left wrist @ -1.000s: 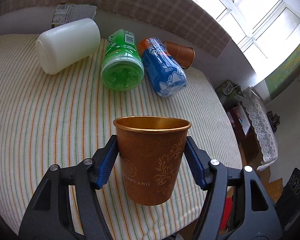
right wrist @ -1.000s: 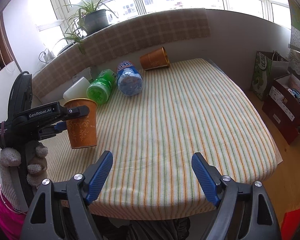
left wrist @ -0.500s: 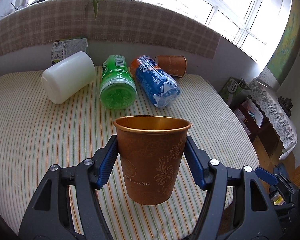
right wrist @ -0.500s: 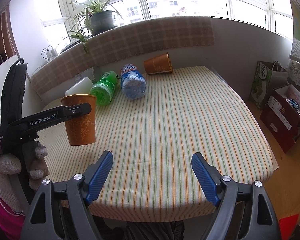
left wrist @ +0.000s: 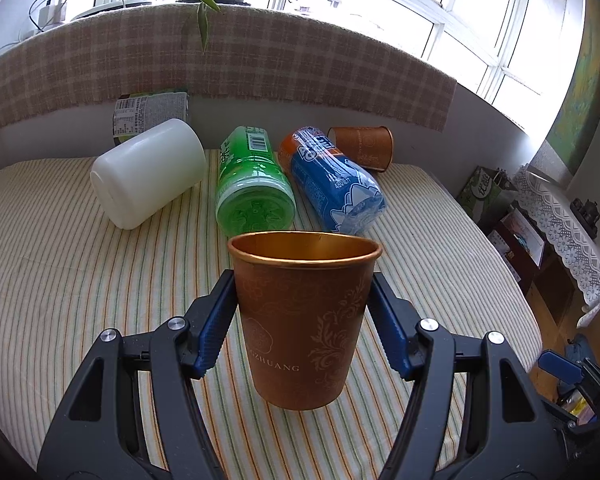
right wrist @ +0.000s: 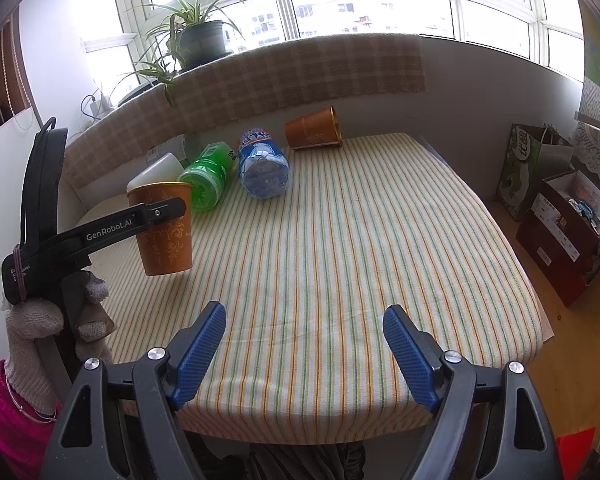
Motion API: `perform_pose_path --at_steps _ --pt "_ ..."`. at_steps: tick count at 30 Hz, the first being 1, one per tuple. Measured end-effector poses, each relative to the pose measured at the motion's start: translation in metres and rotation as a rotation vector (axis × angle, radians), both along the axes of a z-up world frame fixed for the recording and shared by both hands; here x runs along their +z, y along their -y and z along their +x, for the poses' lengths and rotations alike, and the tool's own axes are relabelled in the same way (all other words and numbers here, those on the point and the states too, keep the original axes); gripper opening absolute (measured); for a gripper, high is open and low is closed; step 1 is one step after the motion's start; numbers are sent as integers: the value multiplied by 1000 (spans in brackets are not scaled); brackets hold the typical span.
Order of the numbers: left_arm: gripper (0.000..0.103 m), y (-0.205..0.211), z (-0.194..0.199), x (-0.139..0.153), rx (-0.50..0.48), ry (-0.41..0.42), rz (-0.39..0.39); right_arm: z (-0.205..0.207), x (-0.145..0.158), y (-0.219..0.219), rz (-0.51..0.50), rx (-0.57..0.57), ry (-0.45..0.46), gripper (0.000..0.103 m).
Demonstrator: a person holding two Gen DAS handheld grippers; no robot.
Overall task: Flip cup upright
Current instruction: 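Lower the upright orange cup onto the table with the left gripper and open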
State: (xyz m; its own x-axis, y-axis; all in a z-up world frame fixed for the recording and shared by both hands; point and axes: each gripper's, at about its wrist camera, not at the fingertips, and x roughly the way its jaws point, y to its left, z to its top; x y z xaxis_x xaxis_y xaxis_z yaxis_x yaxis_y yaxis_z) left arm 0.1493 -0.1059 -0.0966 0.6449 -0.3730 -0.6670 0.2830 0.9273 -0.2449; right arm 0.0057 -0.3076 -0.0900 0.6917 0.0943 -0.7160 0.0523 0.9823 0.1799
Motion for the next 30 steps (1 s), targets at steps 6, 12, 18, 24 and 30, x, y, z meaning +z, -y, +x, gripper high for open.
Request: perform_pose_path --at_steps 6,12,18,24,30 --pt "67 1 -7 -7 -9 -7 2 0 -1 -1 4 2 -4 83" --pt "67 -2 -17 -5 -19 1 2 0 0 -2 5 4 2 83" --pt "67 -6 -29 -4 -36 -7 -7 0 0 -6 16 15 -1 83" --pt "67 -3 -46 -8 -70 -13 2 -2 1 -8 23 18 4 83" --pt "75 -3 -49 -16 -97 -86 -31 -6 4 -8 19 18 13 83"
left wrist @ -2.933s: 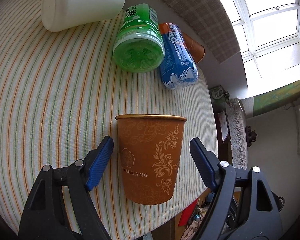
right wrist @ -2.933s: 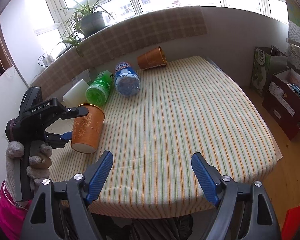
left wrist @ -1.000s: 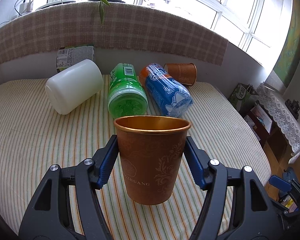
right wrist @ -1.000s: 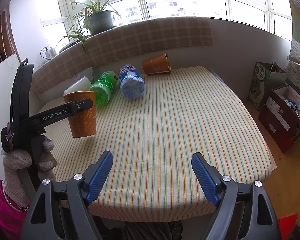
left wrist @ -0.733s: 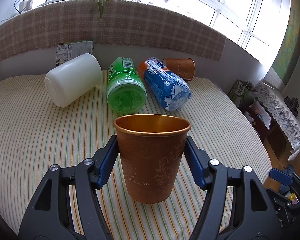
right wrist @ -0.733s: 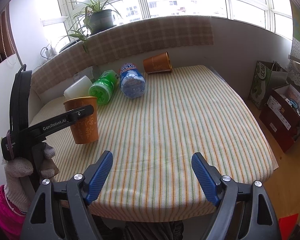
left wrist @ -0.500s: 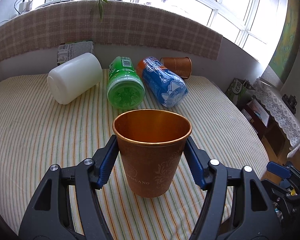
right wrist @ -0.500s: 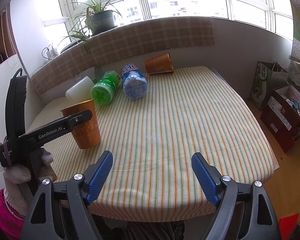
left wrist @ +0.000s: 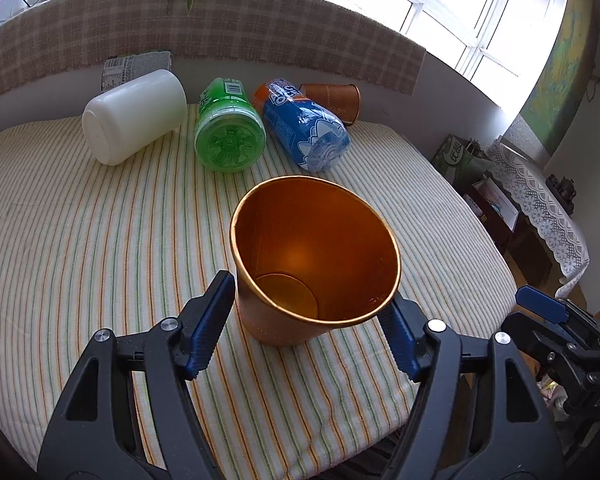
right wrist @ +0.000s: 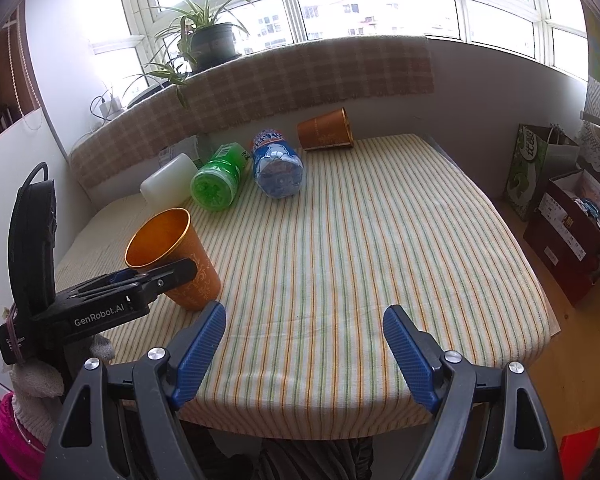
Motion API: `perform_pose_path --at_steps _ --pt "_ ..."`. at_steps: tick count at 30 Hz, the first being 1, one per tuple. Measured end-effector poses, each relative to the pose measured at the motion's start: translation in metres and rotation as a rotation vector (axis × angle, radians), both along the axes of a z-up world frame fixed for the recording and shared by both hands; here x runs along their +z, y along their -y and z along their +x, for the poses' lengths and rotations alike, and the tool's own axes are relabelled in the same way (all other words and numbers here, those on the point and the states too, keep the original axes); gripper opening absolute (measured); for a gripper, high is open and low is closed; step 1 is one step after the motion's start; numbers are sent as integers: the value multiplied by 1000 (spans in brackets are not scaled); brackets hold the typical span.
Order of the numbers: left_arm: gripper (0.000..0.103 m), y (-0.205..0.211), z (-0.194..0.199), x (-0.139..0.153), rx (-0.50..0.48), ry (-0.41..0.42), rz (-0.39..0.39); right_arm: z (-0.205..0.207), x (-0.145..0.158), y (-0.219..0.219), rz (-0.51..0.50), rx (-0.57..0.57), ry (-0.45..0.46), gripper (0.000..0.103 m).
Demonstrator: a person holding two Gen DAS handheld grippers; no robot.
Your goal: Flip cup upright
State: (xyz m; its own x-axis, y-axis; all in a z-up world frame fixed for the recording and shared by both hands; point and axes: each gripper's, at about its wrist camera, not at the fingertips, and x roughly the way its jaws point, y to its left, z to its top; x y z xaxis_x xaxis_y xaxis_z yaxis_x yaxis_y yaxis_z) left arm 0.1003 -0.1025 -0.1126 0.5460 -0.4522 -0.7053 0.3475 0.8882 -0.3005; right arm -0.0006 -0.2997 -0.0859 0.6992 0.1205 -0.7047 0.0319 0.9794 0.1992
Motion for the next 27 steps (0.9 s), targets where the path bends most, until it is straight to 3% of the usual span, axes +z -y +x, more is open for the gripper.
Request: perform_pose_path --at_steps 7,14,23,27 --pt "77 -5 -11 -6 -2 -25 3 -3 2 -1 -2 1 6 83" --pt "77 -29 -40 3 47 36 59 -3 8 -5 -7 6 31 83" --pt "79 -57 -87 59 198 297 96 -8 22 -13 -3 12 117 88" --pt "91 -60 -102 82 235 397 90 -12 30 -17 -15 6 169 90"
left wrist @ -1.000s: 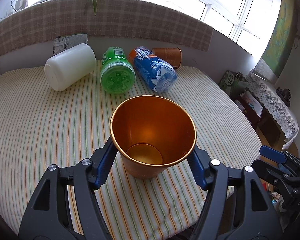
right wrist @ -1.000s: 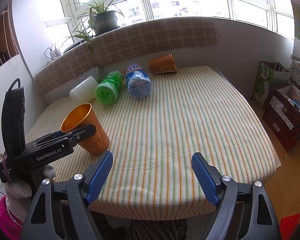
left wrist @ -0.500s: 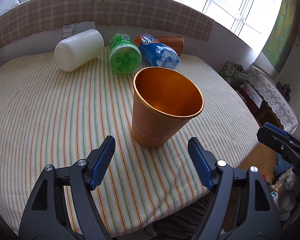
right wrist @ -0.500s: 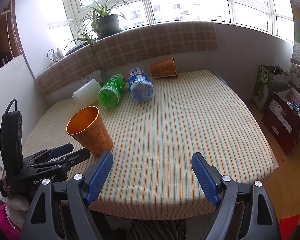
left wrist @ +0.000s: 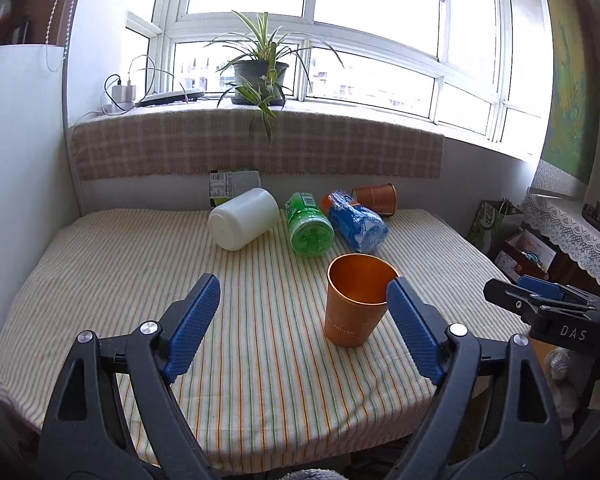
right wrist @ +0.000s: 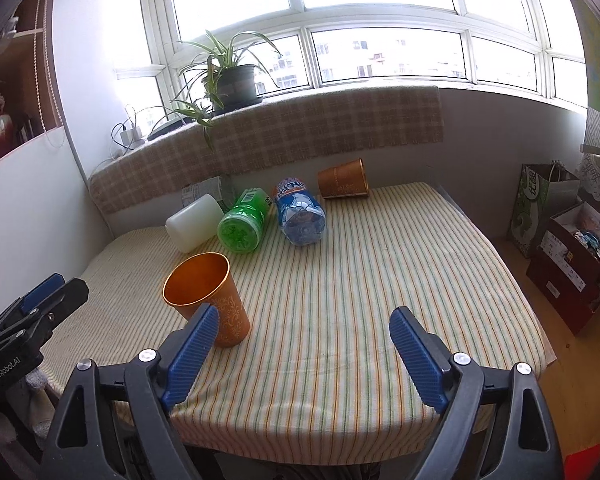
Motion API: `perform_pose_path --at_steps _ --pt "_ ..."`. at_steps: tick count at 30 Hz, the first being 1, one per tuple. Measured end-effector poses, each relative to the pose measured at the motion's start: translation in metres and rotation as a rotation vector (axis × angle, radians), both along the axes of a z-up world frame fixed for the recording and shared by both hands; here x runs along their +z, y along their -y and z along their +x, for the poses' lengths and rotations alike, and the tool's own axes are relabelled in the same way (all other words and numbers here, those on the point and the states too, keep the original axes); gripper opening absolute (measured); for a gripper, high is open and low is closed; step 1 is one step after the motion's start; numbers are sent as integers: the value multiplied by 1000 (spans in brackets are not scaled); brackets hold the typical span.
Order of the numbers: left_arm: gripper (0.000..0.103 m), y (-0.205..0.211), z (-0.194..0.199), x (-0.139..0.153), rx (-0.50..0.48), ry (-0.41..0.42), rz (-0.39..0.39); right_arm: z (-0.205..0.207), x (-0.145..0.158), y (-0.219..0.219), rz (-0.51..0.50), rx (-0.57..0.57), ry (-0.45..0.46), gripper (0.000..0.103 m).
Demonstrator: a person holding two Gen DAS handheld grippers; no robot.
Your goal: Flip cup upright
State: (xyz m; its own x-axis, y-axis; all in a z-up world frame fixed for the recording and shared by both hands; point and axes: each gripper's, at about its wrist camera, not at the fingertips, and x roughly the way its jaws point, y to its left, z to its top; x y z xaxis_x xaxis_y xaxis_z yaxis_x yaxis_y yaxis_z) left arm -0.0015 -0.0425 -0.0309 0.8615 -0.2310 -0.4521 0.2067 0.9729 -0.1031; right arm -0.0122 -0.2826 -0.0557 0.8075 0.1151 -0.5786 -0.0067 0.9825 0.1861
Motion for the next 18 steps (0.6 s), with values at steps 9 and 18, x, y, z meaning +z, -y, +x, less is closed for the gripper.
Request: perform_pose_path --at_steps 9,18 --pt "102 0 -21 27 45 112 16 -9 19 -7 -81 -53 126 103" --pt "102 0 -27 33 66 141 36 -7 19 -2 -60 -68 119 103"
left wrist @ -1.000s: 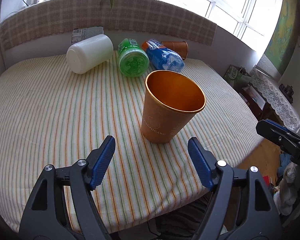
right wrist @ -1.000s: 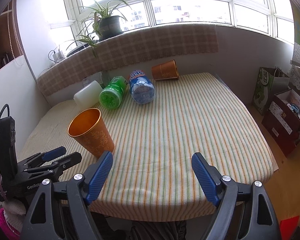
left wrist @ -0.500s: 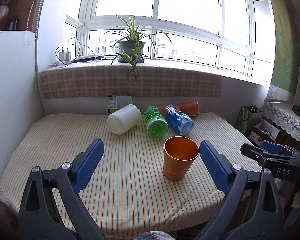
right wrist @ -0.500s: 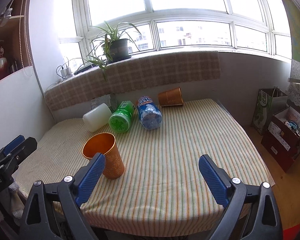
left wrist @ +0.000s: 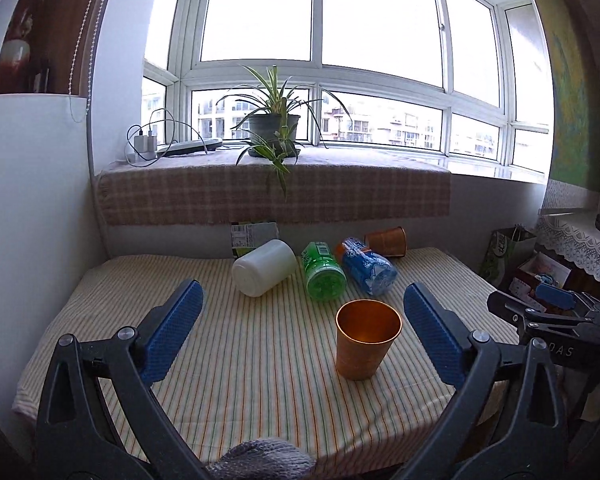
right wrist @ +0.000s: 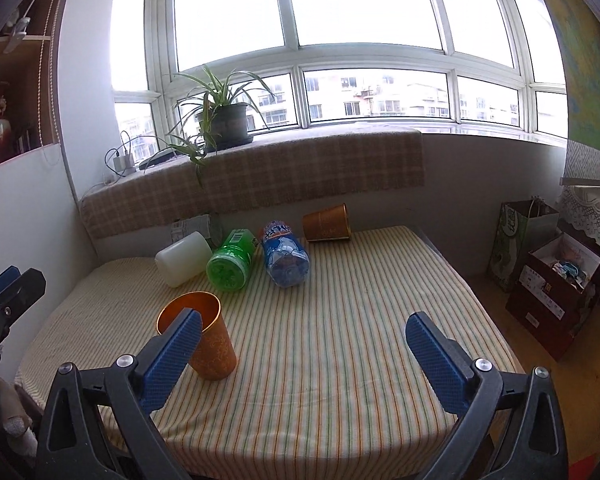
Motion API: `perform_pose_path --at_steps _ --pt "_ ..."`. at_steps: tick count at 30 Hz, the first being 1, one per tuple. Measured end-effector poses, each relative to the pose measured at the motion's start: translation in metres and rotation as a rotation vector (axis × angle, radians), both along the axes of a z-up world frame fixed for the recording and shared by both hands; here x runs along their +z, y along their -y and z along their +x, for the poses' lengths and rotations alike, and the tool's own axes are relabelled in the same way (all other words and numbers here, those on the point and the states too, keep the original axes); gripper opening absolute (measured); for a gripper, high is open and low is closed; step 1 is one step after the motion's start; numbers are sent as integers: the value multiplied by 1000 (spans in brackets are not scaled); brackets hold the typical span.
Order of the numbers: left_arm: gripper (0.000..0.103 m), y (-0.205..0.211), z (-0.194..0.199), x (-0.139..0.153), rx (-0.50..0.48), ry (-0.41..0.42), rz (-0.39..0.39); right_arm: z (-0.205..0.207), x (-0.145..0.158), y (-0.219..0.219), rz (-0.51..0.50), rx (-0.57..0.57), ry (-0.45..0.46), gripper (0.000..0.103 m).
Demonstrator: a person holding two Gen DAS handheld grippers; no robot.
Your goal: Flip cup upright
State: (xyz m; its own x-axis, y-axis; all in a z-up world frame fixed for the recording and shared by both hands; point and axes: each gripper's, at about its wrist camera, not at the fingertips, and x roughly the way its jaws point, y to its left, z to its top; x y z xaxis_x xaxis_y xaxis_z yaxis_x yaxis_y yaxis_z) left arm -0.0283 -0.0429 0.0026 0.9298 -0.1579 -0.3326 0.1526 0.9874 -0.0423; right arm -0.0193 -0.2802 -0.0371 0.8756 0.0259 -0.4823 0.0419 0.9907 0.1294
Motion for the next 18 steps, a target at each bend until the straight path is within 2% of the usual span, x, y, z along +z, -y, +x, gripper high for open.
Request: perform_pose_path --at_steps 18 --pt "102 -4 0 1 18 -2 -2 3 -3 0 10 4 -18 103"
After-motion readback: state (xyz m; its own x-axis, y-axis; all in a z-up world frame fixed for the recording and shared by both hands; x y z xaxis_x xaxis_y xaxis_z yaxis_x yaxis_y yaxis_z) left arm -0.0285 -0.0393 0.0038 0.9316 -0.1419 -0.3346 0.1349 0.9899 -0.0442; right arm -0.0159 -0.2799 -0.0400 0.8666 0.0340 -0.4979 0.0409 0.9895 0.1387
